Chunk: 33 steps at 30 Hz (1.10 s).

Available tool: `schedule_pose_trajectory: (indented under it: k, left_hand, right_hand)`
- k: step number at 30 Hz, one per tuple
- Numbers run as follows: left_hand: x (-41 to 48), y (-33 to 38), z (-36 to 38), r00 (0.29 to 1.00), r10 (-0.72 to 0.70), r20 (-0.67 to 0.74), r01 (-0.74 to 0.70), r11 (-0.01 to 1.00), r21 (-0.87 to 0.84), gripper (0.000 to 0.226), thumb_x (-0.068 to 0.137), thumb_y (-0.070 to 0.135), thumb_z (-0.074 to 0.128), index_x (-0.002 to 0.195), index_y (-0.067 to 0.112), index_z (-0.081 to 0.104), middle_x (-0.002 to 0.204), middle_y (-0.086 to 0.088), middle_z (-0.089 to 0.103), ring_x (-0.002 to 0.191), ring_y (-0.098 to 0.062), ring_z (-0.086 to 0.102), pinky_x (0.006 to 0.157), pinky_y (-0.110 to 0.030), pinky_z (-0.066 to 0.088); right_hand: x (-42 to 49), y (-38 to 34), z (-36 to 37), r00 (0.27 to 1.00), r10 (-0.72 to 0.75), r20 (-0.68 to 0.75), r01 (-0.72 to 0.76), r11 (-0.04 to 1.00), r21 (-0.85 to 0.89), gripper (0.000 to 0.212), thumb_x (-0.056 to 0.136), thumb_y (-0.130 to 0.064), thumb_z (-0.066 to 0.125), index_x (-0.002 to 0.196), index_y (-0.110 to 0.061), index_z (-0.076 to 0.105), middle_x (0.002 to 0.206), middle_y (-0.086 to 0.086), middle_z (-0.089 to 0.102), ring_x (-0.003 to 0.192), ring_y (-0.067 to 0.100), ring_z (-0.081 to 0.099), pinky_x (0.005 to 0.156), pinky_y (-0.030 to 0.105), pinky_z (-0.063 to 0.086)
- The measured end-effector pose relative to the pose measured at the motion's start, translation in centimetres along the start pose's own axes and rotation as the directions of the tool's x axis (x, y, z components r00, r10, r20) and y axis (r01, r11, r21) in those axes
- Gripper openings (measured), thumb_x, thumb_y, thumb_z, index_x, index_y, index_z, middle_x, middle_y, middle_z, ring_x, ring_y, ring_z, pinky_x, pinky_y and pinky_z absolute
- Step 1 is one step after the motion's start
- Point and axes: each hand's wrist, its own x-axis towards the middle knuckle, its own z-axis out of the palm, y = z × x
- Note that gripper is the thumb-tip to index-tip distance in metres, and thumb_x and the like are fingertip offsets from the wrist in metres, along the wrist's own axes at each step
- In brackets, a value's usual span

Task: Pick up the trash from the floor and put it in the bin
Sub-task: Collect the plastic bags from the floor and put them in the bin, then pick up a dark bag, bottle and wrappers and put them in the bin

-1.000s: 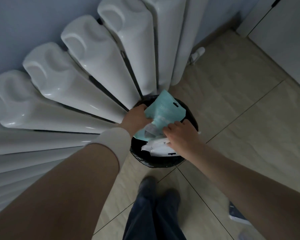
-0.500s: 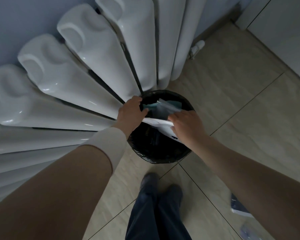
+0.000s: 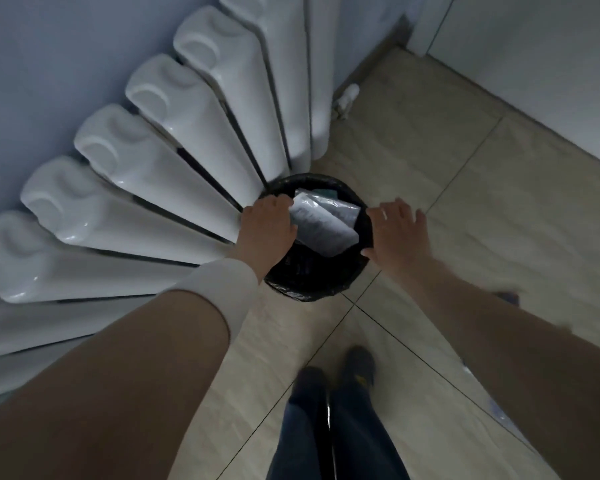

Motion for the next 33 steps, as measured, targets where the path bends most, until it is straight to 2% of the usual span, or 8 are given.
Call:
schedule_pose_trajectory:
  k: [8, 13, 16, 18, 24, 28, 31, 33]
  left_hand:
    - [-6.6, 10.8, -0.8, 0.959, 0.283, 0.012, -0.276, 0.922, 0.272, 0.035, 0.091, 0.025, 0.047, 0.123, 0.01, 0.044, 0.125, -0.012, 0.054, 0.115, -0.029, 0.05, 0.095, -0.039, 0.038]
    - [-11.0, 19.5, 1.9, 0.912, 0.407, 0.045, -0.404, 0.879, 0.255, 0.034, 0.084, 0.01, 0.045, 0.117, 0.008, 0.048, 0.12, -0.015, 0.055, 0.113, -0.031, 0.049, 0.092, -0.04, 0.037]
    - [-14.0, 24.9, 4.6, 0.865, 0.502, 0.021, -0.483, 0.819, 0.31, 0.033, 0.071, 0.006, 0.064, 0.104, 0.007, 0.063, 0.102, -0.014, 0.066, 0.096, -0.032, 0.062, 0.083, -0.038, 0.049]
    - [-16.0, 28.2, 7.3, 0.85, 0.524, 0.055, -0.518, 0.811, 0.273, 0.038, 0.072, 0.005, 0.061, 0.109, 0.005, 0.061, 0.109, -0.016, 0.064, 0.102, -0.034, 0.06, 0.09, -0.039, 0.046]
    - [-20.6, 37.0, 14.6, 0.774, 0.585, 0.242, -0.633, 0.718, 0.289, 0.048, 0.086, 0.012, 0.041, 0.133, 0.012, 0.037, 0.137, -0.011, 0.042, 0.127, -0.028, 0.038, 0.105, -0.04, 0.026]
    - [-21.8, 41.4, 16.4, 0.728, 0.643, 0.237, -0.684, 0.658, 0.316, 0.041, 0.087, 0.013, 0.045, 0.128, 0.011, 0.046, 0.131, -0.009, 0.05, 0.121, -0.027, 0.047, 0.102, -0.035, 0.034]
    - [-21.5, 43.7, 17.4, 0.706, 0.629, 0.326, -0.706, 0.661, 0.254, 0.041, 0.089, 0.017, 0.047, 0.129, 0.011, 0.043, 0.134, -0.011, 0.047, 0.124, -0.026, 0.043, 0.103, -0.036, 0.03]
    - [-20.7, 45.0, 18.2, 0.698, 0.652, 0.296, -0.716, 0.646, 0.267, 0.042, 0.083, 0.023, 0.059, 0.123, 0.013, 0.051, 0.126, -0.009, 0.055, 0.117, -0.025, 0.051, 0.098, -0.034, 0.037]
  right_hand:
    - [-12.4, 7.8, 0.2, 0.943, 0.331, 0.027, -0.329, 0.92, 0.213, 0.068, 0.086, -0.038, 0.06, 0.141, -0.015, 0.027, 0.149, 0.011, 0.03, 0.14, 0.03, 0.022, 0.113, 0.048, 0.025]
    - [-21.0, 15.5, 3.4, 0.823, 0.567, 0.036, -0.548, 0.776, 0.312, 0.065, 0.082, -0.036, 0.065, 0.134, -0.011, 0.037, 0.139, 0.015, 0.041, 0.133, 0.031, 0.033, 0.105, 0.047, 0.034]
    - [-26.2, 20.0, 6.7, 0.755, 0.654, 0.054, -0.633, 0.705, 0.32, 0.063, 0.08, -0.034, 0.066, 0.13, -0.009, 0.039, 0.134, 0.016, 0.044, 0.129, 0.032, 0.037, 0.101, 0.047, 0.036]
    - [-29.9, 22.8, 9.3, 0.696, 0.712, 0.091, -0.694, 0.636, 0.337, 0.064, 0.079, -0.036, 0.067, 0.131, -0.01, 0.038, 0.135, 0.015, 0.044, 0.128, 0.032, 0.037, 0.101, 0.047, 0.034]
    - [-39.9, 29.8, 17.2, 0.562, 0.792, 0.239, -0.821, 0.499, 0.277, 0.067, 0.08, -0.042, 0.065, 0.134, -0.015, 0.036, 0.14, 0.011, 0.04, 0.136, 0.029, 0.029, 0.104, 0.047, 0.033]
    - [-42.2, 32.3, 19.2, 0.527, 0.79, 0.314, -0.848, 0.463, 0.258, 0.07, 0.081, -0.047, 0.062, 0.136, -0.016, 0.031, 0.142, 0.009, 0.038, 0.138, 0.029, 0.026, 0.104, 0.047, 0.033]
    - [-42.0, 33.5, 20.1, 0.53, 0.78, 0.333, -0.846, 0.461, 0.268, 0.076, 0.081, -0.05, 0.059, 0.14, -0.016, 0.026, 0.144, 0.008, 0.036, 0.138, 0.027, 0.026, 0.106, 0.046, 0.032]
    - [-41.2, 34.3, 21.1, 0.528, 0.768, 0.364, -0.848, 0.455, 0.271, 0.078, 0.081, -0.053, 0.058, 0.141, -0.017, 0.024, 0.145, 0.007, 0.034, 0.139, 0.026, 0.024, 0.108, 0.046, 0.031]
